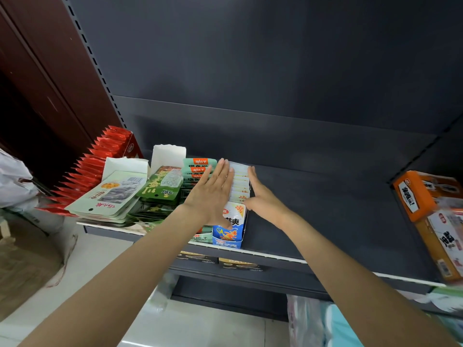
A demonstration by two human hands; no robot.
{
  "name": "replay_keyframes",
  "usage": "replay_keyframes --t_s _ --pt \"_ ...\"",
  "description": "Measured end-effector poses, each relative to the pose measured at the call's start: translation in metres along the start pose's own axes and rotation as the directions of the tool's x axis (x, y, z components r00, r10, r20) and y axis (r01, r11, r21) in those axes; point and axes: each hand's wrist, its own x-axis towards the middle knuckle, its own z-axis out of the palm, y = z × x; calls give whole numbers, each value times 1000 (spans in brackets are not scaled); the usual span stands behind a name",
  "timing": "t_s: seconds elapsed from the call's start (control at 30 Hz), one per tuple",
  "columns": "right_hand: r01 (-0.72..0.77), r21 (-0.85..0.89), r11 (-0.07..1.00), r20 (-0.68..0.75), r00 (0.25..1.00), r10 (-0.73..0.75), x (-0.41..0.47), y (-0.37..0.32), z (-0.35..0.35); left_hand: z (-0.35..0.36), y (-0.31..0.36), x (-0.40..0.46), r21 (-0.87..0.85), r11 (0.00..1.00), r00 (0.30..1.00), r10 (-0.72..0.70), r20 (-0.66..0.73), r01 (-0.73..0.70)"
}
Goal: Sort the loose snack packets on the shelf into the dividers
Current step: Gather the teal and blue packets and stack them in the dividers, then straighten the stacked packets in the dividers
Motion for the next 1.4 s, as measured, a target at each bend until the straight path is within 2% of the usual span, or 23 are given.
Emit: replay_keyframes --t_s 0.17,0.33,0.5,0.6,0.7,0.8,0.87,0.93,1.17,1.27,1.4 --pt "40 -120 992 115 993 -26 4 2 -10 -8 -13 17 84 996 999 27 37 -30" --pt "81 -374 924 72 996 -58 11 7 -13 -9 -15 25 122 991 998 49 41 -54" --pt "122 -438 891 74 992 -100 15 4 -4 -5 -18 21 136 990 999 46 4 -46" --pt "120 -412 903 68 993 -101 17 8 -6 -3 -15 20 125 991 999 45 -20 -42" --pt "128 -333 934 73 991 -109 16 13 -13 -1 -12 15 9 998 998 63 -16 -63" --pt "128 -192 973 52 991 -120 15 17 -18 4 -17 4 -150 987 995 42 -96 -56" --pt "108 -43 993 10 994 -107 18 20 -17 8 -20 -3 -150 988 987 15 -160 -39" --pt "96 15 995 -30 995 -96 18 21 -14 11 -21 -6 -123 992 984 -2 -181 -21" --pt "86 -324 942 -189 970 -153 13 10 11 14 -15 6 -105 994 986 -46 -163 29" --pt "39 -465 884 -243 955 -170 12 1 15 6 -21 0 -298 955 975 -66 -211 0" --pt "108 -496 862 -237 938 -254 9 -19 15 3 -50 -21 -520 854 944 -179 -277 9"
